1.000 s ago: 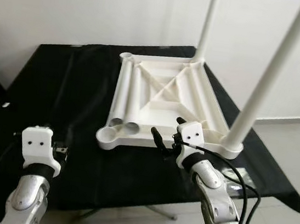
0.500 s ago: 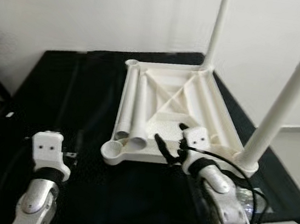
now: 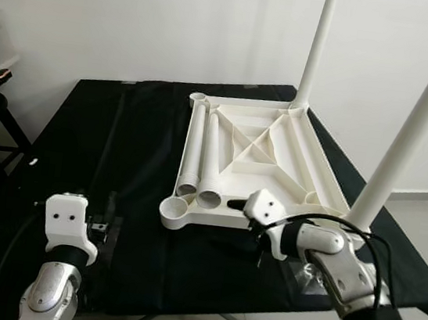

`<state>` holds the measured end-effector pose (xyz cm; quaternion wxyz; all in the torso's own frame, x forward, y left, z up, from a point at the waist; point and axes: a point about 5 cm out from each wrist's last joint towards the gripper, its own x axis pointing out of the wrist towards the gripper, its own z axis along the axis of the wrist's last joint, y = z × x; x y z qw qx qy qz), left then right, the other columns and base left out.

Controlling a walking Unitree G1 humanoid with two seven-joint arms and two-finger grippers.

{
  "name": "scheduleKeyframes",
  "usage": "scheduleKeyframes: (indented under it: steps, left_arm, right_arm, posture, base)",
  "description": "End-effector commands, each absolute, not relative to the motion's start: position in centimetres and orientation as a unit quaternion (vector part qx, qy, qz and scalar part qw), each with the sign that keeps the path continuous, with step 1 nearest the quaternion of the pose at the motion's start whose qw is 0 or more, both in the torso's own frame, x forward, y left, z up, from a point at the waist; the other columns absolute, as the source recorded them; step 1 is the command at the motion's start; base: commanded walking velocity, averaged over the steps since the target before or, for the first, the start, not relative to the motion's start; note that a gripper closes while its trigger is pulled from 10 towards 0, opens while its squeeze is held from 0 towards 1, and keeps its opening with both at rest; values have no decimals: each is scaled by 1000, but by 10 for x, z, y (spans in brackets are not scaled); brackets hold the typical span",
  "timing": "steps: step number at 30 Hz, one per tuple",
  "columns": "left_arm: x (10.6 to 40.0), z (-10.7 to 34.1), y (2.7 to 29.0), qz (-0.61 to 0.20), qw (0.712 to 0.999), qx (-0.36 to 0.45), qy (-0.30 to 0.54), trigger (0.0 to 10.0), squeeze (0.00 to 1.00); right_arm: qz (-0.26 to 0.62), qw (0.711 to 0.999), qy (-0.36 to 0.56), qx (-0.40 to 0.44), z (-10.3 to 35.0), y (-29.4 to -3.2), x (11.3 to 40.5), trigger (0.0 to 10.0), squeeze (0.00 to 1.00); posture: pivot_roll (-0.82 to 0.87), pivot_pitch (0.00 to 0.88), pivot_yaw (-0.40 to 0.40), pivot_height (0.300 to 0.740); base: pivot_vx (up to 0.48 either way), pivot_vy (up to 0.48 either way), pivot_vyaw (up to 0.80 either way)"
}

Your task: Building children table

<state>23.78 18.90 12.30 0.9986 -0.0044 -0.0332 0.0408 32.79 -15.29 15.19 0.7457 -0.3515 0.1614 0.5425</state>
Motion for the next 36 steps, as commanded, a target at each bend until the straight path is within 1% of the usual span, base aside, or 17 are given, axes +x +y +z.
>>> scheduleKeyframes:
  steps: [1, 3, 4, 5, 6, 8, 11, 13, 14, 15, 16, 18, 22, 30, 31, 32, 36]
  left_arm:
    - [236, 120, 190, 42, 999, -5, -26, 10000, 0]
    - [234, 120, 189, 41, 999, -7, -26, 10000, 0]
    - [234, 120, 189, 41, 999, -7, -26, 10000, 0]
    - [232, 121, 188, 40, 999, -8, -26, 10000, 0]
    - [232, 121, 188, 40, 999, -8, -26, 10000, 0]
    - [229, 122, 186, 39, 999, -10, -27, 10000, 0]
    - [226, 123, 184, 38, 999, -10, -27, 10000, 0]
    - [223, 124, 183, 39, 999, -11, -27, 10000, 0]
    - [223, 124, 183, 39, 999, -11, -27, 10000, 0]
    - [222, 124, 183, 39, 999, -11, -27, 10000, 0]
    - [222, 124, 183, 39, 999, -11, -27, 10000, 0]
    - [220, 125, 182, 38, 999, -11, -26, 10000, 0]
    - [218, 125, 181, 37, 999, -11, -25, 10000, 0]
    - [216, 125, 180, 36, 999, -12, -22, 10000, 0]
    - [215, 125, 180, 36, 999, -12, -21, 10000, 0]
    - [215, 125, 180, 36, 999, -12, -21, 10000, 0]
    - [215, 125, 179, 37, 999, -12, -20, 10000, 0]
  right_arm:
    - [555, 723, 165, -377, 155, -151, 329, 10000, 0]
    - [534, 717, 181, -410, 158, -153, 343, 10000, 0]
    - [534, 717, 181, -410, 158, -153, 343, 10000, 0]
    - [530, 704, 204, -426, 156, -154, 348, 10000, 0]
    - [530, 704, 204, -426, 156, -154, 348, 10000, 0]
    - [526, 688, 233, -443, 152, -153, 354, 10000, 0]
    - [528, 682, 243, -444, 150, -148, 357, 10000, 0]
    - [535, 671, 251, -449, 149, -145, 359, 10000, 0]
    - [535, 671, 251, -449, 149, -145, 359, 10000, 0]
    - [526, 680, 246, -448, 151, -143, 362, 10000, 0]
    - [526, 680, 246, -448, 151, -143, 362, 10000, 0]
    - [514, 693, 233, -449, 157, -140, 368, 10000, 0]
    - [513, 701, 228, -439, 164, -137, 373, 10000, 0]
    - [541, 688, 267, -403, 169, -138, 374, 10000, 0]
    - [548, 691, 270, -385, 171, -136, 375, 4353, 0]
    - [552, 699, 271, -366, 174, -134, 376, 0, 0]
    - [545, 707, 274, -356, 178, -133, 379, 0, 0]
  posture:
    - [5, 15, 18, 740]
    - [17, 24, 10, 740]
    - [17, 24, 10, 740]
    - [25, 31, 7, 740]
    - [25, 31, 7, 740]
    - [38, 47, 3, 740]
    - [43, 56, -1, 740]
    - [49, 68, -2, 740]
    - [49, 68, -2, 740]
    - [53, 77, -3, 740]
    - [53, 77, -3, 740]
    - [56, 86, -4, 740]
    - [60, 97, 0, 740]
    - [62, 100, -2, 740]
    - [61, 99, -2, 740]
    - [61, 99, -2, 740]
    - [61, 96, -3, 740]
  base:
    - [0, 0, 0]
    - [0, 0, 0]
    - [0, 0, 0]
    - [0, 0, 0]
    - [0, 0, 0]
    - [0, 0, 0]
    - [0, 0, 0]
    - [0, 0, 0]
    - [0, 0, 0]
    - [0, 0, 0]
    - [0, 0, 0]
    - [0, 0, 0]
    - [0, 0, 0]
    - [0, 0, 0]
    - [0, 0, 0]
    - [0, 0, 0]
    - [0, 0, 0]
